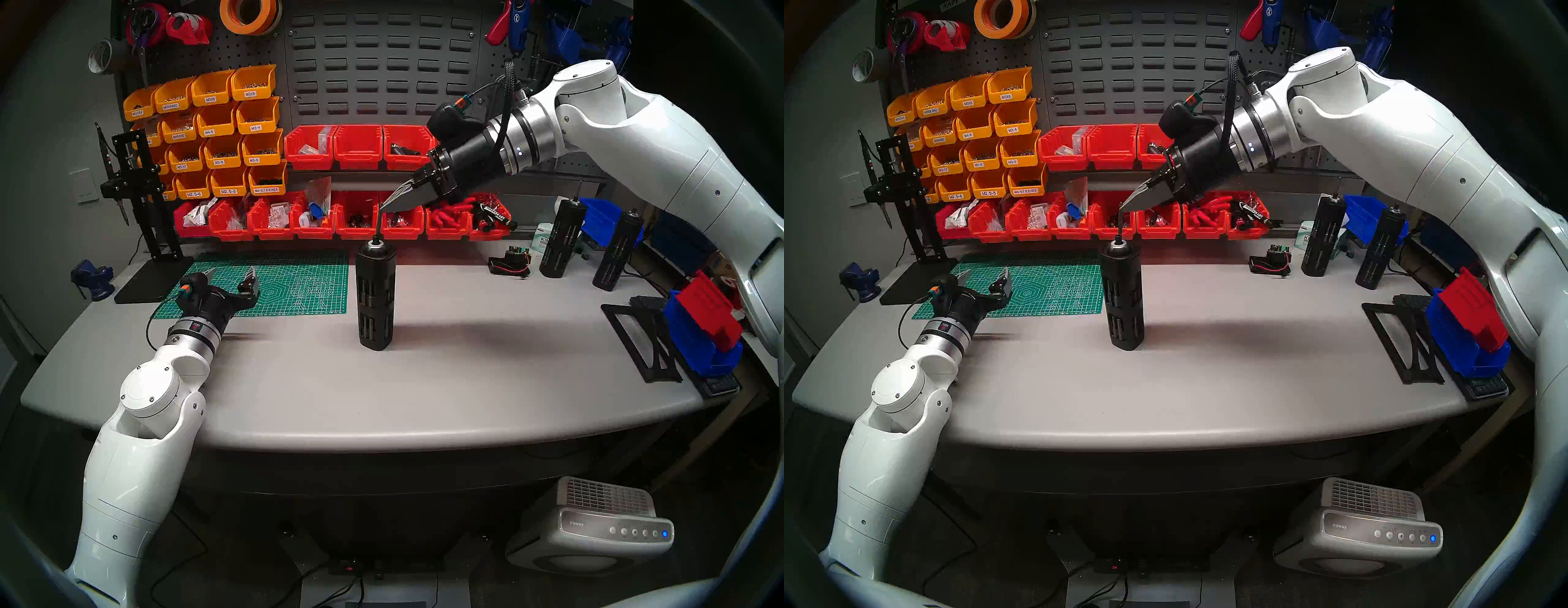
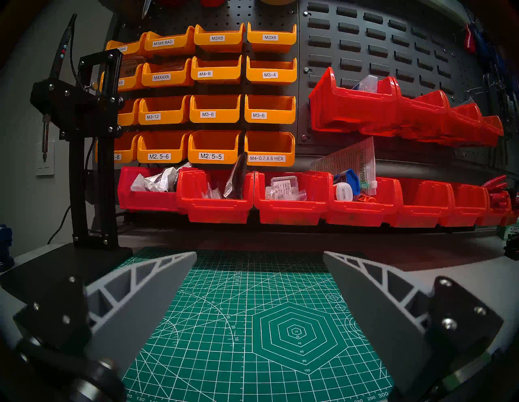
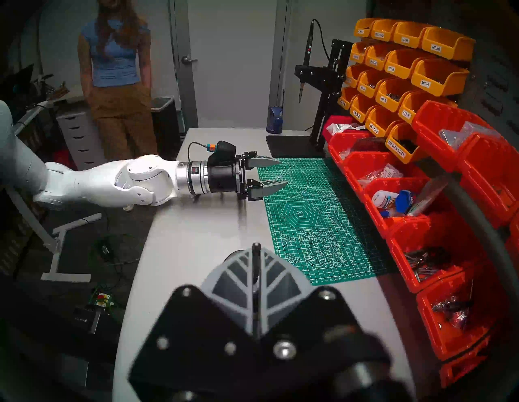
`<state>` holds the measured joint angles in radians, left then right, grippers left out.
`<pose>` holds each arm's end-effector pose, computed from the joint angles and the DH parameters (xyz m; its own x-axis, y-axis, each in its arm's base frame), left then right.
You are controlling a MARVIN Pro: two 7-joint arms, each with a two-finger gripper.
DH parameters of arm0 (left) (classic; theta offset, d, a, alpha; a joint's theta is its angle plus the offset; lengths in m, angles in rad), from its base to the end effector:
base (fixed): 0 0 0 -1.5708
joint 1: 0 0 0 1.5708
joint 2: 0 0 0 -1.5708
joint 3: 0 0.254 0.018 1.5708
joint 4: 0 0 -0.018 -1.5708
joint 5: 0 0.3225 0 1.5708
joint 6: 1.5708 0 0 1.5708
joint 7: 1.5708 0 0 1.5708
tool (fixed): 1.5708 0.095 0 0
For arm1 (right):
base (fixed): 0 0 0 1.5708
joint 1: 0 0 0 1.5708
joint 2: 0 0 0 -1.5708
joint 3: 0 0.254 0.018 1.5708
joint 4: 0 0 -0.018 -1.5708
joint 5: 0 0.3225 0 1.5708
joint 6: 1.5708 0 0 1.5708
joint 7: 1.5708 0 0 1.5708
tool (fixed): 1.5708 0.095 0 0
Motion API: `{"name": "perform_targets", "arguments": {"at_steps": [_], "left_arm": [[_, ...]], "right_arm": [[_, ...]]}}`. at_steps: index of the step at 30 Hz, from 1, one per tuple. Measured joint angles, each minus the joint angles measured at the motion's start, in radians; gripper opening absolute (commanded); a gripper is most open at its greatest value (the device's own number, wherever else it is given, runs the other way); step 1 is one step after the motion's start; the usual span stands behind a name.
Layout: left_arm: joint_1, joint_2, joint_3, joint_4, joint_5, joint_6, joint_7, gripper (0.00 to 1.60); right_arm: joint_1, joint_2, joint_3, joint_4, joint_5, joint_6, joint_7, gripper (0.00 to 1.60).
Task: Pick a screwdriver bit and insert it into the screwdriver
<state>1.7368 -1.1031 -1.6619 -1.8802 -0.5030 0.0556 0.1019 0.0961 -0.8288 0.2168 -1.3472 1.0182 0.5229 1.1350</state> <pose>0.3960 0.1086 -0.1846 -0.0931 0.0272 0.9953 0.0376 -0.9988 0.0308 0.4667 0.0851 0.0652 -0.0459 0.5310 0.8461 0.9970 -0.0290 0.0723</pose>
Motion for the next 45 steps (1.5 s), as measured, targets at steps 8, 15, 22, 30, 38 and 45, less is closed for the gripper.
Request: {"name": "perform_targets", "arguments": {"at_steps": [8,15,22,30,38,45], "left_arm": [[0.0,0.0,0.0,0.0,0.0,0.0,0.0,1.6],[0.0,0.0,0.0,0.0,0.0,0.0,0.0,1.6],[0.0,0.0,0.0,0.0,0.0,0.0,0.0,1.6],[0.0,0.0,0.0,0.0,0.0,0.0,0.0,1.6],[0.0,0.0,0.0,0.0,0.0,0.0,0.0,1.6],[0.0,0.0,0.0,0.0,0.0,0.0,0.0,1.6]], "right_arm": [[0.0,-0.007,-0.002,0.006,0.0,-0.003,0.007,0.0],[0.001,-0.011,-0.008,0.011,-0.002,-0.003,0.02,0.0],[0.005,-0.014,-0.013,0.016,-0.008,-0.002,0.031,0.0],[0.011,-0.022,-0.017,0.03,-0.017,0.002,0.042,0.0],[0.019,-0.046,-0.02,0.06,-0.033,0.009,0.058,0.0],[0.02,-0.066,-0.02,0.081,-0.039,0.007,0.071,0.0]]}}
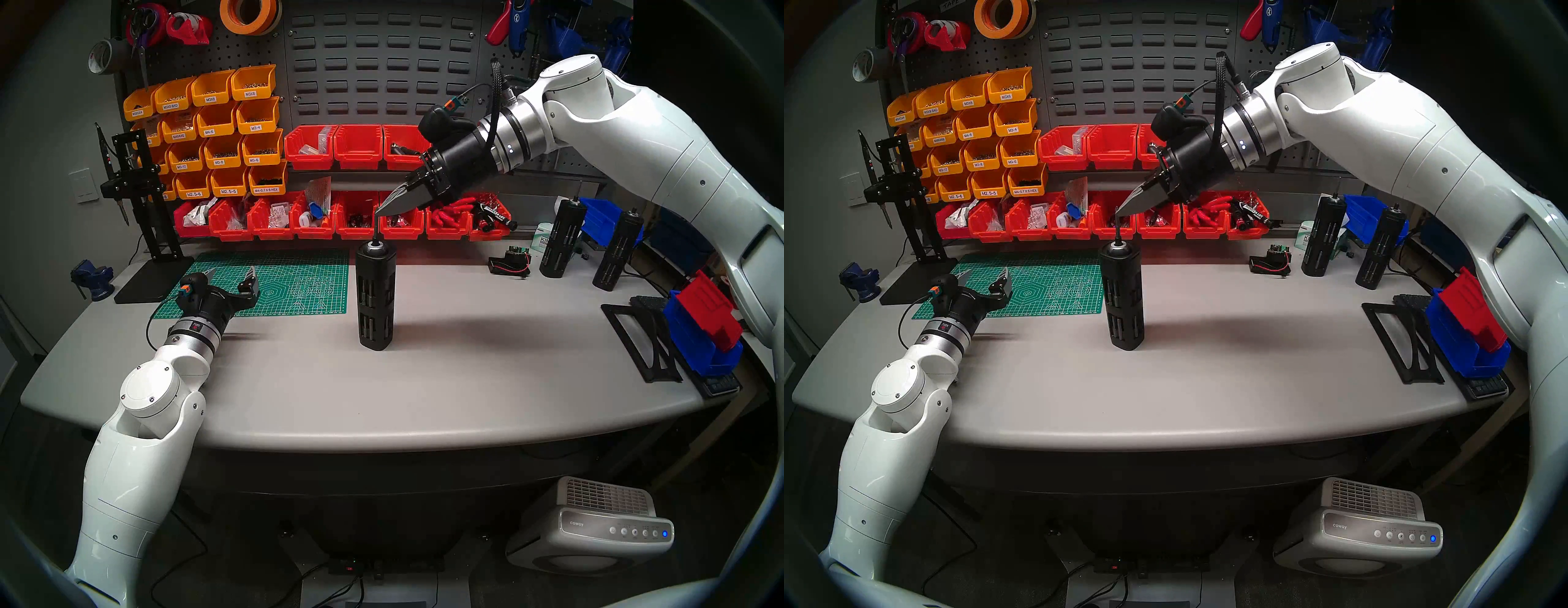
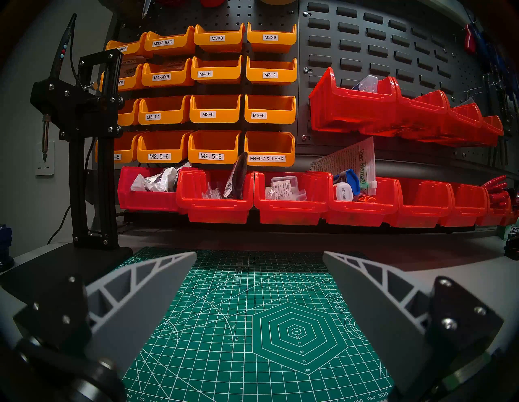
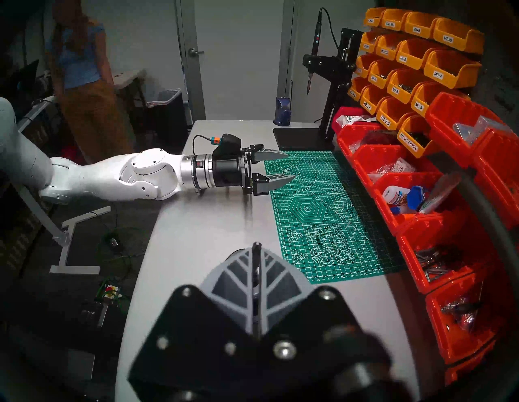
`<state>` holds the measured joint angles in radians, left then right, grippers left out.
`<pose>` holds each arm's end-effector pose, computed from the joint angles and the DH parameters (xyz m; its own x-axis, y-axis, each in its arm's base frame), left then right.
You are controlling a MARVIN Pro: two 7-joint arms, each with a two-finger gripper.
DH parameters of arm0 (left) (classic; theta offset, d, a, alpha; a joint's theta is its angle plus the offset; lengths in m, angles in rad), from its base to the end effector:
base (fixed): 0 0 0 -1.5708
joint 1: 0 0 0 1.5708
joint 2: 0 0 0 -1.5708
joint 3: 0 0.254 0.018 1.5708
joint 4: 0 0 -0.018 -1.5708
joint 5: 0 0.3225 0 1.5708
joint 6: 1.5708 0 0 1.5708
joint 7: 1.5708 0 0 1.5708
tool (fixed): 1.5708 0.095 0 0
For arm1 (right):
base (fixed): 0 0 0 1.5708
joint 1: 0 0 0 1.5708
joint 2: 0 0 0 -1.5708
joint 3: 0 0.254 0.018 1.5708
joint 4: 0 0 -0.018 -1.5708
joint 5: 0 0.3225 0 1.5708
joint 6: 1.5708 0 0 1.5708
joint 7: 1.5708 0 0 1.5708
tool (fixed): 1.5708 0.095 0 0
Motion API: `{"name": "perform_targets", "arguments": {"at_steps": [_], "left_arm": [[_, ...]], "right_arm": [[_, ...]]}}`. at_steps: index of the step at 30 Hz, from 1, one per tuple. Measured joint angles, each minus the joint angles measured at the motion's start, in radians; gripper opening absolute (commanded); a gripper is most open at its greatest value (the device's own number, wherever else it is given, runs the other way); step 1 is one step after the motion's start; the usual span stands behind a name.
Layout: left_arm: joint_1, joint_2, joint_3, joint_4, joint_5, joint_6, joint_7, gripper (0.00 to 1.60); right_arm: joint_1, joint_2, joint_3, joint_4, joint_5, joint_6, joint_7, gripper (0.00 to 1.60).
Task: Pick a screwdriver bit and insert it into the screwdriver
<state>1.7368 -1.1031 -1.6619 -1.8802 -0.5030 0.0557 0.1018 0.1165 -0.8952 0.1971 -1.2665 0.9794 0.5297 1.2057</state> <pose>0.3960 0.1086 -0.1846 -0.0930 0.0272 0.9953 0.0375 -0.9988 0.0308 0.4749 0.0937 0.0651 -0.0400 0.5621 0.8261 0.9990 0.0048 0.0452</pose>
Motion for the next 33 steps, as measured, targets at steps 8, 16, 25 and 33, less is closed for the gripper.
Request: {"name": "perform_targets", "arguments": {"at_steps": [8,16,25,33], "left_arm": [[0.0,0.0,0.0,0.0,0.0,0.0,0.0,1.6],[0.0,0.0,0.0,0.0,0.0,0.0,0.0,1.6],[0.0,0.0,0.0,0.0,0.0,0.0,0.0,1.6],[0.0,0.0,0.0,0.0,0.0,0.0,0.0,1.6]], "right_arm": [[0.0,-0.012,0.0,0.012,-0.004,-0.005,0.011,0.0],[0.0,-0.007,-0.001,-0.002,-0.008,-0.006,0.015,0.0],[-0.002,0.018,0.0,-0.038,-0.004,0.003,-0.002,0.0],[-0.004,0.034,0.001,-0.054,0.003,0.015,-0.025,0.0]]}}
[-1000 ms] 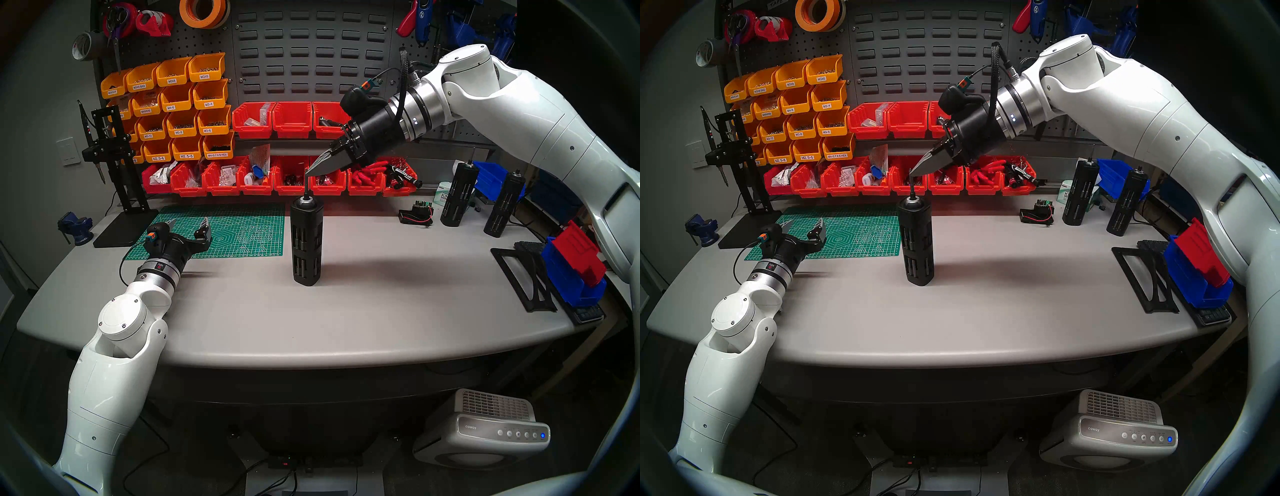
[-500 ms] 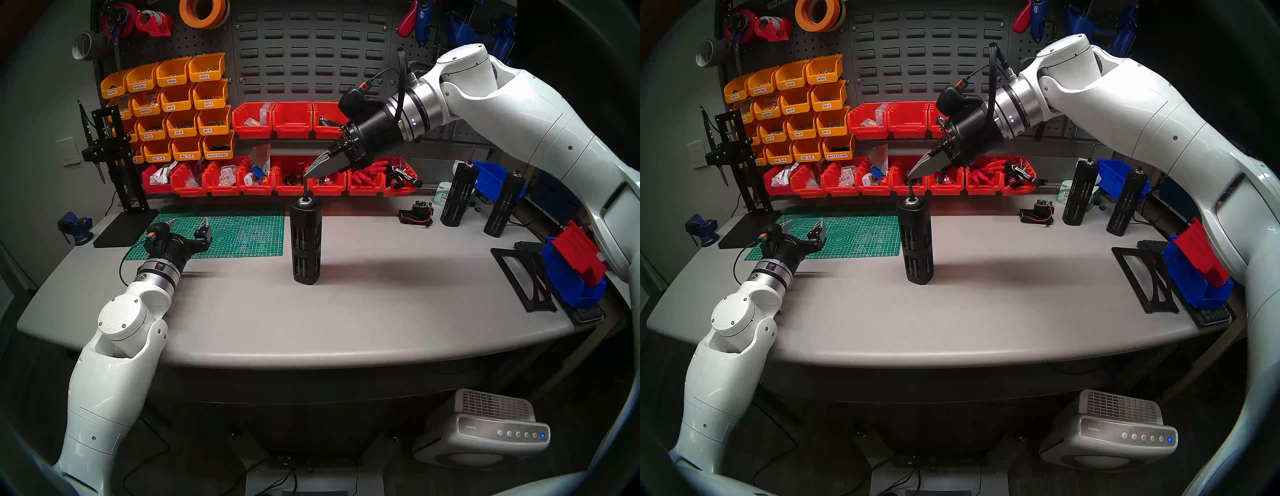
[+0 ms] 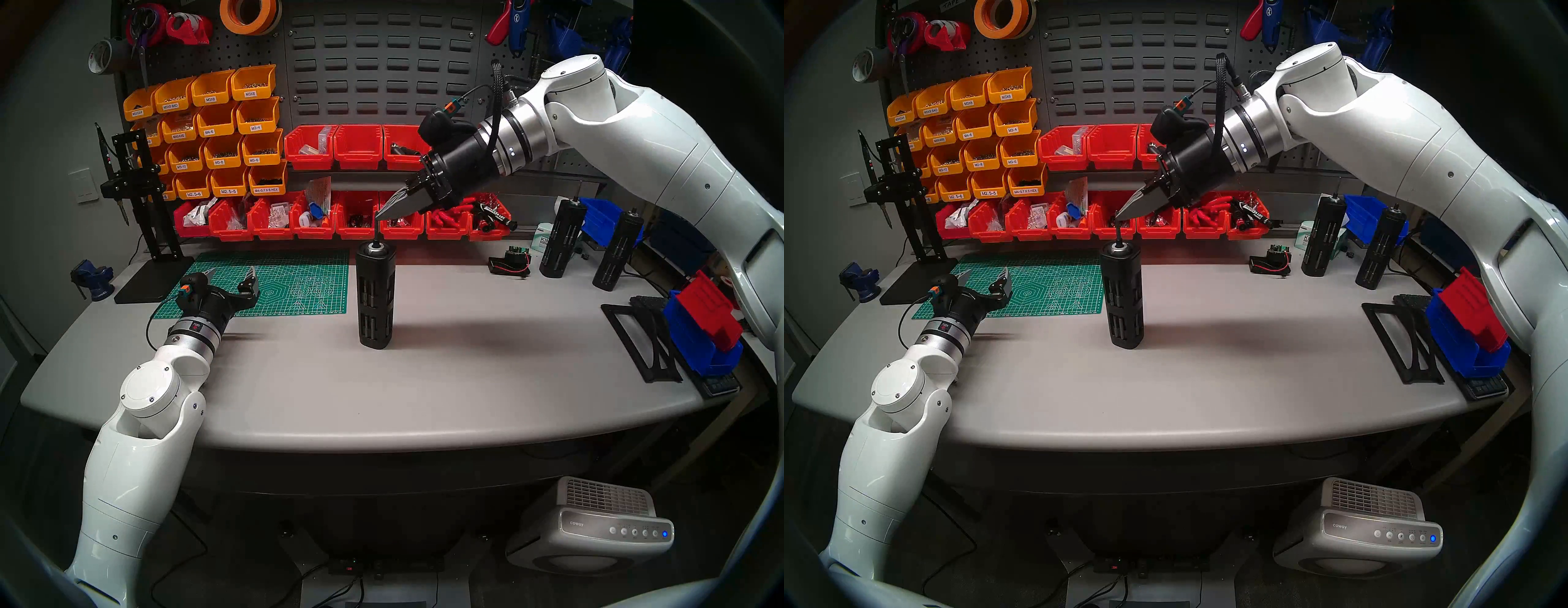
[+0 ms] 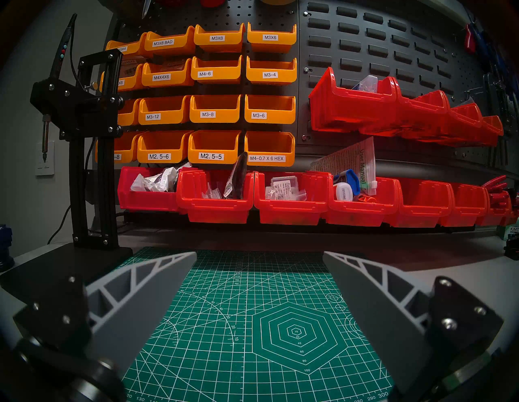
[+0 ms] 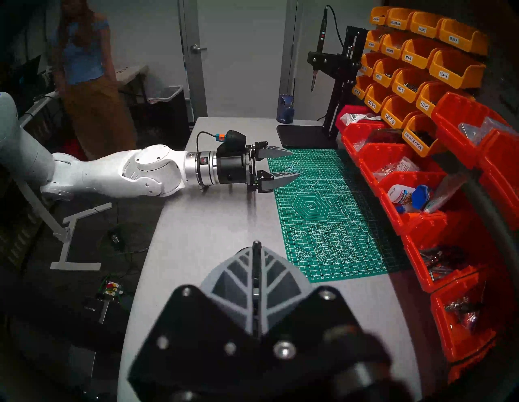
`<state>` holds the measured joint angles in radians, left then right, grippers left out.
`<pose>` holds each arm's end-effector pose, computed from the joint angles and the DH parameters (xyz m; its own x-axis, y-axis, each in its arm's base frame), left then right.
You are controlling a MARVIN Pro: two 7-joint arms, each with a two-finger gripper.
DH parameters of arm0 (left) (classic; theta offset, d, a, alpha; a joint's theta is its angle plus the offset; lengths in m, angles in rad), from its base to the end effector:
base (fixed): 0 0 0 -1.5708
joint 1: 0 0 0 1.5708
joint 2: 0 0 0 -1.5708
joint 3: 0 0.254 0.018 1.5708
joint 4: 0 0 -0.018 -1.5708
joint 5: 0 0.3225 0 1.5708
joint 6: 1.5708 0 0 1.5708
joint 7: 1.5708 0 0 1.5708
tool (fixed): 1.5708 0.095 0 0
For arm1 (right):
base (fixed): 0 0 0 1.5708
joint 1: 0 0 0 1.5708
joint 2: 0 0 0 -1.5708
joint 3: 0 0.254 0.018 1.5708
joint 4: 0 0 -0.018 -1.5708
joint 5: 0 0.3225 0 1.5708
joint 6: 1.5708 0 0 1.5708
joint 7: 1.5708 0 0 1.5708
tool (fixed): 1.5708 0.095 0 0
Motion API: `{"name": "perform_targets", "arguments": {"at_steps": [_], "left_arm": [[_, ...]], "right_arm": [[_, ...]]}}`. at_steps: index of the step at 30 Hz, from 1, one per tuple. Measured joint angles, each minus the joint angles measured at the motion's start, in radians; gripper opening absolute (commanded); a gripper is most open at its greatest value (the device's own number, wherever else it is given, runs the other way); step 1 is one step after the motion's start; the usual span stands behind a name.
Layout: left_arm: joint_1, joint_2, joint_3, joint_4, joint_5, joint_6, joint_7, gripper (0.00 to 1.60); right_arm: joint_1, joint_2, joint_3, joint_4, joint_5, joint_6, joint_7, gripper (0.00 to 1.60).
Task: Pick a screwdriver bit and insert it into the screwdriver
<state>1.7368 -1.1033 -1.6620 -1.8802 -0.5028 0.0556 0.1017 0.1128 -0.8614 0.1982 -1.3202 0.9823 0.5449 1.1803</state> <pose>0.3960 0.1086 -0.1846 -0.0932 0.0272 0.9953 0.0375 -0.9988 0.0308 0.4677 0.0916 0.0631 -0.0394 0.5707 0.8202 0.9987 -0.0050 0.0514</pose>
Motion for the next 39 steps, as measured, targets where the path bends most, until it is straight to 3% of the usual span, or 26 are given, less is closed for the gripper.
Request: {"name": "perform_targets", "arguments": {"at_steps": [39], "left_arm": [[0.0,0.0,0.0,0.0,0.0,0.0,0.0,1.6]], "right_arm": [[-0.021,0.006,-0.007,0.002,0.033,-0.032,-0.006,0.0]]}}
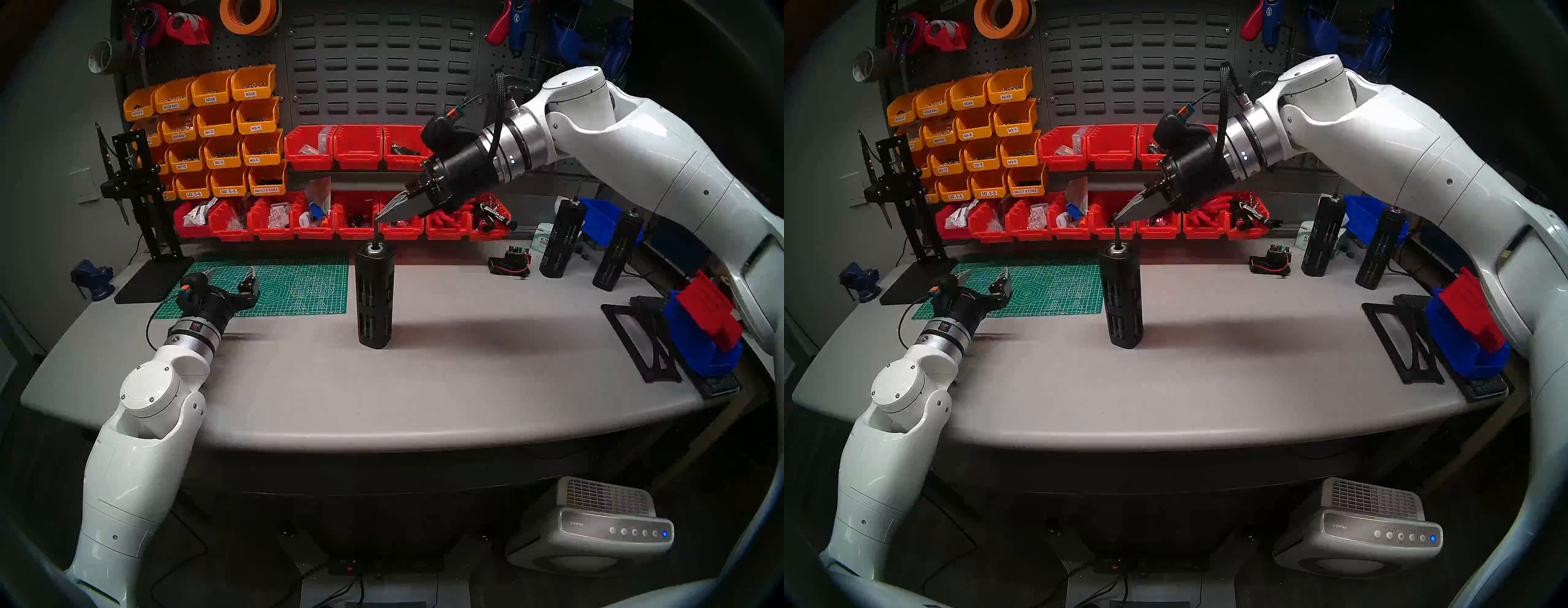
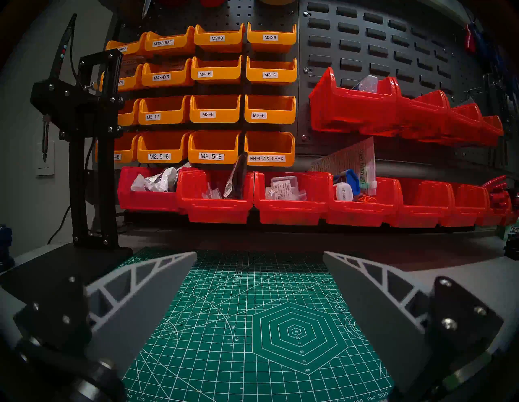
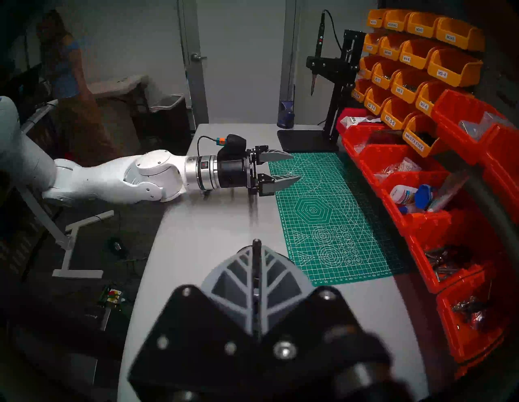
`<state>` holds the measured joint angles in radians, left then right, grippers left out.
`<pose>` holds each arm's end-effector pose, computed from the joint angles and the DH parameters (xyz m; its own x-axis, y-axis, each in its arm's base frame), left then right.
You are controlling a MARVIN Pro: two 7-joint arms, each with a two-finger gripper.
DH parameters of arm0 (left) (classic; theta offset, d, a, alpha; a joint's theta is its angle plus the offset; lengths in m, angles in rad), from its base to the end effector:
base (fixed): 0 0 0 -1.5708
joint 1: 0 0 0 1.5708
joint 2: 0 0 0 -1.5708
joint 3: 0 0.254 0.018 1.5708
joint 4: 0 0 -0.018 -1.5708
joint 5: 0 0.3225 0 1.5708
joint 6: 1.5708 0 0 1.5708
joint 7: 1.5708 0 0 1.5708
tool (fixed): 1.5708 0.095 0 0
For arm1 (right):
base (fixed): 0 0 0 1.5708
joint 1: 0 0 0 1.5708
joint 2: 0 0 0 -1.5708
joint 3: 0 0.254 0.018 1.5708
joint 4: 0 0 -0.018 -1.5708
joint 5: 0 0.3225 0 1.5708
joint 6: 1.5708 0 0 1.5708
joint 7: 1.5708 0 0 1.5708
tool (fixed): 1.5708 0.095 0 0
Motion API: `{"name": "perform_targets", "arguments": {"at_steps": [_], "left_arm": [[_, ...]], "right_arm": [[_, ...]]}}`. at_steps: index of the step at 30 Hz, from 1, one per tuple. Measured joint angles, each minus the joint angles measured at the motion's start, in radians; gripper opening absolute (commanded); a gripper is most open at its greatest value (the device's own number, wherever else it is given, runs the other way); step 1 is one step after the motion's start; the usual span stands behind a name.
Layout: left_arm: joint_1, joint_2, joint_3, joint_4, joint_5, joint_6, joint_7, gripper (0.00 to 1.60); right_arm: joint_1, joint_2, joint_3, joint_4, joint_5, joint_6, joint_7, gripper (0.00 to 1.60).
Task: Pick a screwdriver bit and insert it into the screwdriver
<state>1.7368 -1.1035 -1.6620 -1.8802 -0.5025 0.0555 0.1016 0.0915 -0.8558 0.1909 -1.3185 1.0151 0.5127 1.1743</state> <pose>0.3960 0.1086 -0.1846 -0.0933 0.0271 0.9953 0.0375 -0.9988 0.0307 0.4691 0.0906 0.0535 -0.0330 0.5427 0.8393 0.9994 0.0067 0.0349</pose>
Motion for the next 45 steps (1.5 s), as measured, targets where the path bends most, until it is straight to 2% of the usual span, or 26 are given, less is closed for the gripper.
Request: {"name": "perform_targets", "arguments": {"at_steps": [22,38,39,43,44,45], "left_arm": [[0.0,0.0,0.0,0.0,0.0,0.0,0.0,1.6],[0.0,0.0,0.0,0.0,0.0,0.0,0.0,1.6],[0.0,0.0,0.0,0.0,0.0,0.0,0.0,1.6],[0.0,0.0,0.0,0.0,0.0,0.0,0.0,1.6],[0.0,0.0,0.0,0.0,0.0,0.0,0.0,1.6],[0.0,0.0,0.0,0.0,0.0,0.0,0.0,1.6]], "right_arm": [[0.0,0.029,0.001,-0.035,0.008,0.019,-0.035,0.0],[-0.003,0.033,-0.001,-0.025,0.013,0.001,-0.035,0.0],[-0.003,0.033,-0.001,-0.023,0.013,0.0,-0.032,0.11],[-0.004,0.033,-0.002,-0.015,0.016,-0.005,-0.02,0.13],[-0.004,0.033,-0.002,-0.014,0.017,-0.005,-0.018,0.13],[-0.004,0.033,-0.002,-0.013,0.018,-0.006,-0.017,0.0]]}}
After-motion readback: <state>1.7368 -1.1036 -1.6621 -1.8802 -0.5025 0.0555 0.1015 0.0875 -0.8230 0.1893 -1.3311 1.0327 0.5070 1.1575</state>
